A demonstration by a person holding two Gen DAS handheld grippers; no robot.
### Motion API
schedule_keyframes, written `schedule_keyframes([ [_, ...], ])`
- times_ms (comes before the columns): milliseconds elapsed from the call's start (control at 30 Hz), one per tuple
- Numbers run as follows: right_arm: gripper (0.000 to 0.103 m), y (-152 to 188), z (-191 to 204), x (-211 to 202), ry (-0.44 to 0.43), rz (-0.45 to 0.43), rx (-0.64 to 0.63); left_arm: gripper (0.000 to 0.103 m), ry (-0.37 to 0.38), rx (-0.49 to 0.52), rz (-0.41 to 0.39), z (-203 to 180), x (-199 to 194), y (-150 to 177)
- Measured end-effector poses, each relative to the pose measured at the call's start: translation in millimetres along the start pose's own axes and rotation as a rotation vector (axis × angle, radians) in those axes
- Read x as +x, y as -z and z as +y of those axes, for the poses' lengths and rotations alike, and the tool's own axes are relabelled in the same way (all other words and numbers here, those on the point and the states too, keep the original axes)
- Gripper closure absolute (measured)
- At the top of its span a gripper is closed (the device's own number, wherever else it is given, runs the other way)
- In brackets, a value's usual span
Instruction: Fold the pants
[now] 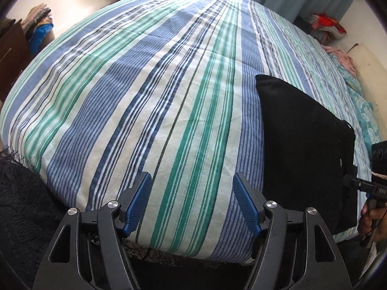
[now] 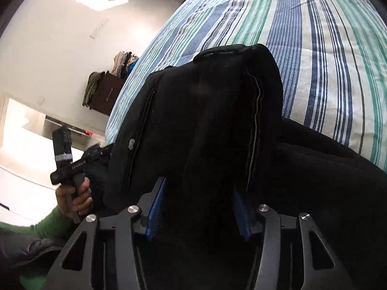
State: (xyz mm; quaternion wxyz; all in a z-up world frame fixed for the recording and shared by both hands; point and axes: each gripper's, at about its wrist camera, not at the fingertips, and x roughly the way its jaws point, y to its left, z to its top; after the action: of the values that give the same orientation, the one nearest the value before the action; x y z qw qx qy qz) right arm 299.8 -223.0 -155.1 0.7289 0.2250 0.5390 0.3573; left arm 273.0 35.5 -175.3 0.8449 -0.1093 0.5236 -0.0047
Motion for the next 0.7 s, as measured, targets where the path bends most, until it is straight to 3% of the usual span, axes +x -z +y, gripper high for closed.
schedule_keyframes([
  [67, 0.082, 0.0, 13.5, 1.8, -0.036, -0.013, -0.009, 0.032, -0.013, 0.001, -0.009, 0.8, -0.6, -0.4],
  [100, 0.091, 1.4, 21.4, 3.5, -0.057, -0.025, -0.013, 0.032, -0.019, 0.001, -0.014, 1.7, -1.4, -0.2],
  [300, 0.093, 10.3, 66.2, -40.0, -0.265, -0.219, -0.060, 0.032, -0.015, -0.036, -0.019, 10.8, -7.2, -0.1],
  [433, 0.093, 16.1, 65.8, -84.0, -0.311, -0.318, -0.041, 0.032, -0.006, -0.008, -0.041, 2.5, -13.6, 0.9],
  [700, 0.093, 48.4, 11.8, -162.6, -0.181, -0.429, 0.061, 0.032, 0.015, 0.101, -0.028, -27.5, -16.7, 14.2],
])
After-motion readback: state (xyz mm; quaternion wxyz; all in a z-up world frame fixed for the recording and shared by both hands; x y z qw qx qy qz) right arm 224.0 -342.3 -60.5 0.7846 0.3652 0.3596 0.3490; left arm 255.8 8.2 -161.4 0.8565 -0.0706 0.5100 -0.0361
